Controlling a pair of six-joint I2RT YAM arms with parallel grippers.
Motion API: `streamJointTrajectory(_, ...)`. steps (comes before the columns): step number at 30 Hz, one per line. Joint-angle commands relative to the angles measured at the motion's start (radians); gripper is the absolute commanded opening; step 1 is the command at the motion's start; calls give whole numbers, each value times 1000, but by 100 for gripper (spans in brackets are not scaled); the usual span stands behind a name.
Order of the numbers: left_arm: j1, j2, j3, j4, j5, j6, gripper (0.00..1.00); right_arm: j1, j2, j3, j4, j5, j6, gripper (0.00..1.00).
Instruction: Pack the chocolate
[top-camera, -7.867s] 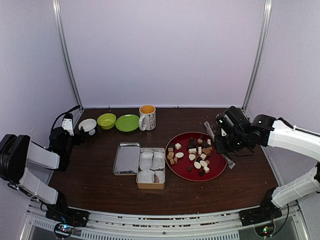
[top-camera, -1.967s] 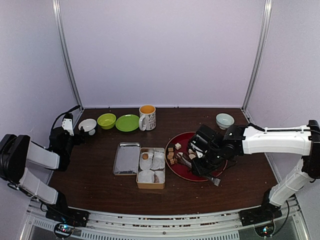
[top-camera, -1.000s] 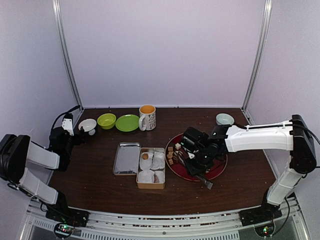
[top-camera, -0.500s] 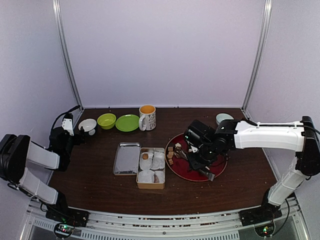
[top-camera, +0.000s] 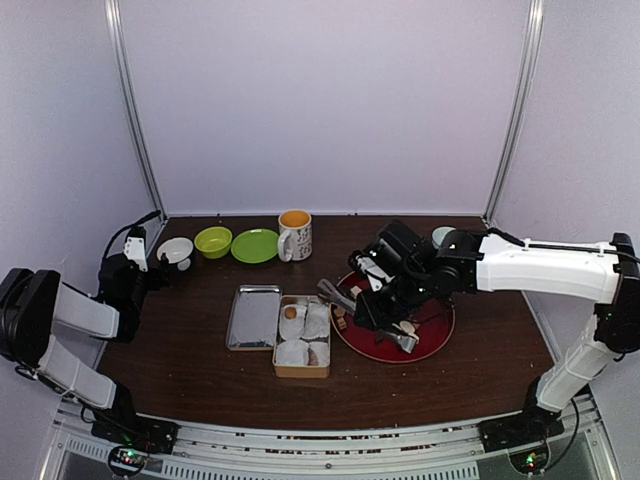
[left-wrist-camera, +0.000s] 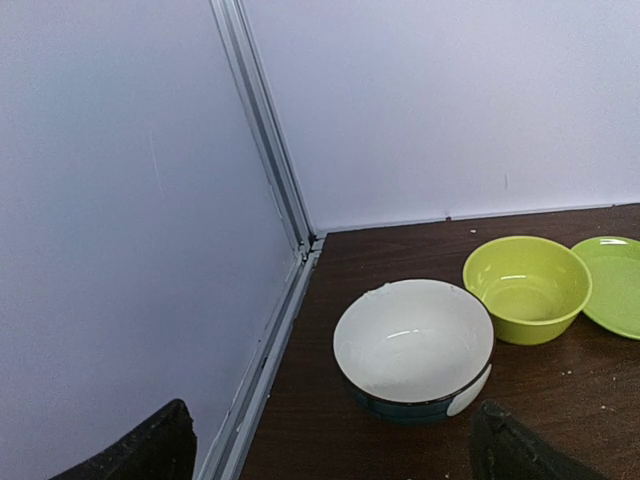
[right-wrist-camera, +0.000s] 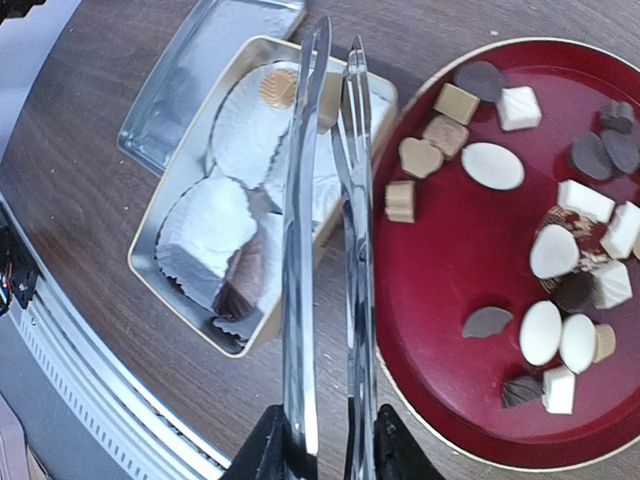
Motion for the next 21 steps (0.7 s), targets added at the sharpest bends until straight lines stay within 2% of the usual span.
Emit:
streamJointTrajectory(1, 6, 7, -3, 60, 6, -11, 98, 17, 55, 62, 17, -19, -20, 27)
streamJointTrajectory(21, 6, 7, -3, 59, 6, -10, 98, 20, 122, 104, -13, 78, -15, 30)
